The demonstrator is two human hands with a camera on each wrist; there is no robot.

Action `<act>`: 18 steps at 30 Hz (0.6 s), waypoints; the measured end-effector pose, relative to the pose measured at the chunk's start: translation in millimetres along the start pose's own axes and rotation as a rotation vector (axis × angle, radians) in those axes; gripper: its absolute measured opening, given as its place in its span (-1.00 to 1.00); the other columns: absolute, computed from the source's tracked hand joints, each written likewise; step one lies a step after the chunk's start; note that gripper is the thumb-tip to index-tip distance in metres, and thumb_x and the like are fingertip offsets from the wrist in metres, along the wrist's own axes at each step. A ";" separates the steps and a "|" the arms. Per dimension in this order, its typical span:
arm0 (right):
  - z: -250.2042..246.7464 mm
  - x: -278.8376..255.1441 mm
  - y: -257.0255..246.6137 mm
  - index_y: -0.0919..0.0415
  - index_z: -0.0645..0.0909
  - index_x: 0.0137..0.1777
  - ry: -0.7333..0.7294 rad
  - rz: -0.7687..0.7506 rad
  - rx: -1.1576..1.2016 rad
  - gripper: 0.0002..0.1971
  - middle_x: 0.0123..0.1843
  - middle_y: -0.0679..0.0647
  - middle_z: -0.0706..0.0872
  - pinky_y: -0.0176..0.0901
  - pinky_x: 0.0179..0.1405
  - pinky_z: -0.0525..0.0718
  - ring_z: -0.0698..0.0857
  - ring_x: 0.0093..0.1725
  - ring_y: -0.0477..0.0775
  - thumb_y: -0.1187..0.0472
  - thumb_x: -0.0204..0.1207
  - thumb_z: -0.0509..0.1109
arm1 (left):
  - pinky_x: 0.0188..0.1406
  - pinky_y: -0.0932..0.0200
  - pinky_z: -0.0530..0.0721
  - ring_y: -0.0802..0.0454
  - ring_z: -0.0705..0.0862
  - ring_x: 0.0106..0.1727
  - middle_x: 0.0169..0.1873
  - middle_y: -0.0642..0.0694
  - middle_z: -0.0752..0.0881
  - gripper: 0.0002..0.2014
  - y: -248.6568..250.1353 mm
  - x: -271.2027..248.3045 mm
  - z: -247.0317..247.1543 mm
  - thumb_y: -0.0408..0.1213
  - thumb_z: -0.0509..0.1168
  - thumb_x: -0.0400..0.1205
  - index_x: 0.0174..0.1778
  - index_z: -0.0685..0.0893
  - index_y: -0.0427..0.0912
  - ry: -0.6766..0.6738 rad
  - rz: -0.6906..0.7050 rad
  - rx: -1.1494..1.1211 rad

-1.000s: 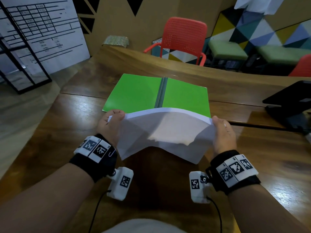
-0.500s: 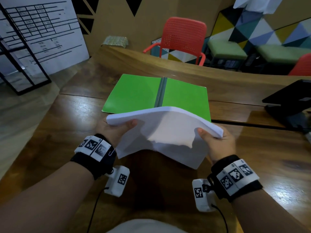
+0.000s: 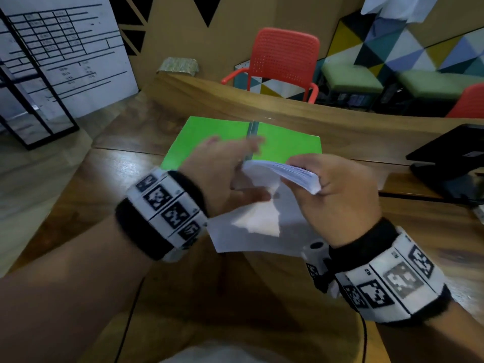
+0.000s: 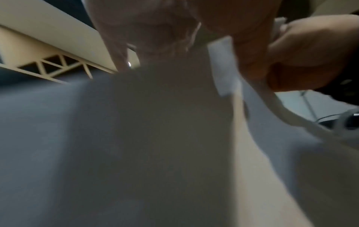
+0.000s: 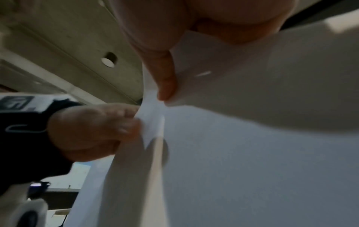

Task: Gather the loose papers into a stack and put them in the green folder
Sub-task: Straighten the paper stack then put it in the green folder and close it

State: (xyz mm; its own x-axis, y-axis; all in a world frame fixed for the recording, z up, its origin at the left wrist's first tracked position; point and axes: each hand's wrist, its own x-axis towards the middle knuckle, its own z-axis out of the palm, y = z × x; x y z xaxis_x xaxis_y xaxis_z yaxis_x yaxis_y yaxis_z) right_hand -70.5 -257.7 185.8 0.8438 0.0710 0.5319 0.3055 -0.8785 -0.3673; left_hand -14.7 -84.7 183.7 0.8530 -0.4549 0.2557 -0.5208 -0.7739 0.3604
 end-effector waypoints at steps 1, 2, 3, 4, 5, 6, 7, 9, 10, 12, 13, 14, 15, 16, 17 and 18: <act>-4.5 4.0 -5.9 0.02 0.75 -0.21 0.004 -0.029 -0.038 -0.92 -0.36 0.00 0.77 -0.07 -0.43 0.66 0.70 -0.36 0.14 0.15 0.37 0.42 | -0.07 0.17 0.50 -0.02 0.62 -0.05 -0.17 0.04 0.67 -0.47 4.9 6.8 -1.1 0.22 0.30 0.43 0.19 0.64 -0.05 -0.039 0.061 -0.030; -8.4 6.6 -8.6 0.00 0.75 -0.21 0.019 -0.048 -0.063 -0.92 -0.36 0.00 0.77 -0.07 -0.46 0.65 0.70 -0.38 0.15 0.16 0.36 0.43 | -0.31 0.21 0.43 -0.07 0.61 -0.23 -0.41 0.06 0.61 -0.61 6.2 11.1 -2.1 0.13 0.27 0.46 -0.05 0.73 -0.11 -0.041 0.107 -0.098; -12.6 9.0 -8.8 0.00 0.74 -0.22 0.024 -0.056 -0.080 -0.94 -0.37 0.01 0.77 -0.05 -0.48 0.65 0.70 -0.39 0.18 0.16 0.36 0.44 | -0.44 0.23 0.36 -0.08 0.56 -0.36 -0.55 0.09 0.53 -0.65 2.2 13.1 -1.0 0.08 0.27 0.45 -0.22 0.74 -0.16 -0.021 0.150 -0.167; -15.5 11.0 -5.1 0.01 0.71 -0.26 0.004 -0.050 -0.100 -0.96 -0.38 0.04 0.76 -0.02 -0.47 0.65 0.70 -0.38 0.22 0.14 0.38 0.42 | -0.51 0.24 0.33 -0.04 0.51 -0.44 -0.62 0.10 0.47 -0.66 -1.9 12.9 0.3 0.05 0.29 0.44 -0.33 0.73 -0.19 0.017 0.178 -0.207; -17.5 13.6 2.4 0.03 0.66 -0.30 -0.048 -0.016 -0.130 -0.91 -0.38 0.06 0.73 -0.01 -0.43 0.64 0.69 -0.36 0.25 0.10 0.40 0.41 | -0.54 0.22 0.33 0.01 0.49 -0.50 -0.63 0.08 0.46 -0.66 -7.4 12.9 3.2 0.03 0.31 0.43 -0.40 0.72 -0.20 0.062 0.197 -0.225; -19.1 16.8 13.9 0.05 0.60 -0.35 -0.135 0.061 -0.159 -0.82 -0.39 0.08 0.69 -0.03 -0.37 0.61 0.67 -0.32 0.25 0.04 0.43 0.42 | -0.56 0.26 0.31 0.08 0.47 -0.54 -0.64 0.07 0.46 -0.67 -11.6 12.9 5.0 0.02 0.33 0.42 -0.48 0.69 -0.18 0.098 0.197 -0.249; -21.1 19.5 27.4 0.08 0.56 -0.38 -0.223 0.172 -0.156 -0.75 -0.39 0.08 0.66 -0.06 -0.33 0.56 0.64 -0.29 0.23 -0.01 0.42 0.45 | -0.60 0.34 0.29 0.10 0.49 -0.53 -0.68 0.10 0.44 -0.69 -16.8 14.3 6.8 0.00 0.36 0.40 -0.57 0.63 -0.11 0.123 0.160 -0.298; -23.2 21.1 53.4 0.16 0.62 -0.38 -0.321 0.368 -0.042 -0.73 -0.37 0.13 0.67 -0.05 -0.28 0.52 0.64 -0.26 0.19 -0.01 0.31 0.56 | -0.66 0.47 0.30 0.24 0.46 -0.62 -0.79 0.17 0.42 -0.62 -27.0 18.4 8.9 -0.11 0.48 0.37 -0.69 0.46 0.03 0.166 0.028 -0.426; -22.7 20.5 62.7 0.22 0.65 -0.38 -0.313 0.425 0.071 -0.74 -0.36 0.20 0.70 -0.07 -0.29 0.54 0.65 -0.30 0.17 0.07 0.25 0.62 | -0.67 0.50 0.31 0.28 0.45 -0.65 -0.82 0.16 0.46 -0.58 -31.3 20.3 9.9 -0.20 0.52 0.37 -0.70 0.44 0.06 0.175 -0.036 -0.495; -14.0 18.2 78.9 0.28 0.64 -0.41 -0.201 0.509 0.390 -0.78 -0.37 0.25 0.75 -0.12 -0.34 0.58 0.65 -0.36 0.08 0.26 0.14 0.66 | -0.68 0.50 0.39 0.28 0.49 -0.66 -0.80 0.16 0.55 -0.63 -39.7 24.2 12.5 -0.31 0.51 0.38 -0.65 0.51 0.02 0.191 -0.128 -0.600; -7.5 17.3 84.9 0.26 0.66 -0.38 -0.124 0.549 0.590 -0.79 -0.38 0.15 0.77 -0.16 -0.34 0.64 0.69 -0.35 0.02 0.29 0.07 0.66 | -0.67 0.49 0.44 0.28 0.52 -0.65 -0.78 0.15 0.59 -0.69 -43.3 27.1 13.0 -0.32 0.50 0.39 -0.61 0.56 -0.01 0.204 -0.168 -0.640; 2.3 16.7 91.4 0.22 0.70 -0.32 -0.055 0.581 0.804 -0.76 -0.34 0.05 0.81 -0.17 -0.28 0.71 0.75 -0.29 -0.02 0.28 0.01 0.64 | -0.66 0.49 0.50 0.30 0.56 -0.65 -0.76 0.17 0.63 -0.74 -46.7 30.3 13.1 -0.32 0.50 0.39 -0.56 0.62 -0.02 0.213 -0.219 -0.697; 13.8 16.3 97.4 0.19 0.74 -0.27 -0.011 0.601 1.005 -0.72 -0.25 0.01 0.84 -0.11 -0.16 0.75 0.80 -0.18 0.00 0.24 -0.03 0.64 | -0.65 0.48 0.54 0.33 0.59 -0.65 -0.74 0.21 0.66 -0.77 -51.7 34.9 14.6 -0.31 0.51 0.39 -0.53 0.66 0.01 0.230 -0.269 -0.774; 27.4 15.4 101.9 0.17 0.78 -0.24 -0.005 0.614 1.152 -0.67 -0.16 0.02 0.86 -0.05 -0.04 0.76 0.81 -0.08 0.04 0.20 -0.06 0.66 | -0.61 0.44 0.58 0.34 0.61 -0.63 -0.71 0.23 0.68 -0.79 -57.7 40.6 17.5 -0.30 0.52 0.38 -0.53 0.71 0.01 0.258 -0.314 -0.868; 39.9 14.5 102.5 0.15 0.80 -0.20 -0.041 0.619 1.223 -0.62 -0.10 0.03 0.86 -0.01 0.02 0.75 0.81 -0.03 0.07 0.13 -0.08 0.70 | -0.55 0.38 0.60 0.29 0.64 -0.58 -0.68 0.20 0.71 -0.82 -63.3 47.5 20.7 -0.28 0.54 0.35 -0.55 0.75 -0.01 0.282 -0.356 -0.949; 53.4 13.8 102.0 0.14 0.80 -0.14 -0.095 0.623 1.250 -0.53 -0.06 0.04 0.86 0.00 0.04 0.75 0.81 -0.02 0.07 0.04 -0.11 0.73 | -0.44 0.29 0.64 0.16 0.68 -0.49 -0.64 0.16 0.73 -0.88 -66.6 54.6 24.2 -0.25 0.53 0.32 -0.52 0.78 -0.02 0.289 -0.397 -1.019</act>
State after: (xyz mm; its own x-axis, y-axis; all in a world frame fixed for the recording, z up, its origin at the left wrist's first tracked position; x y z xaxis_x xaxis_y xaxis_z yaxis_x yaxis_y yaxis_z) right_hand -4.2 -321.1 114.9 0.9955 -0.0948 -0.0023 0.0183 0.2162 -0.9762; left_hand 67.4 -68.7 152.0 0.9932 -0.0357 0.1109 -0.1129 -0.0605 0.9918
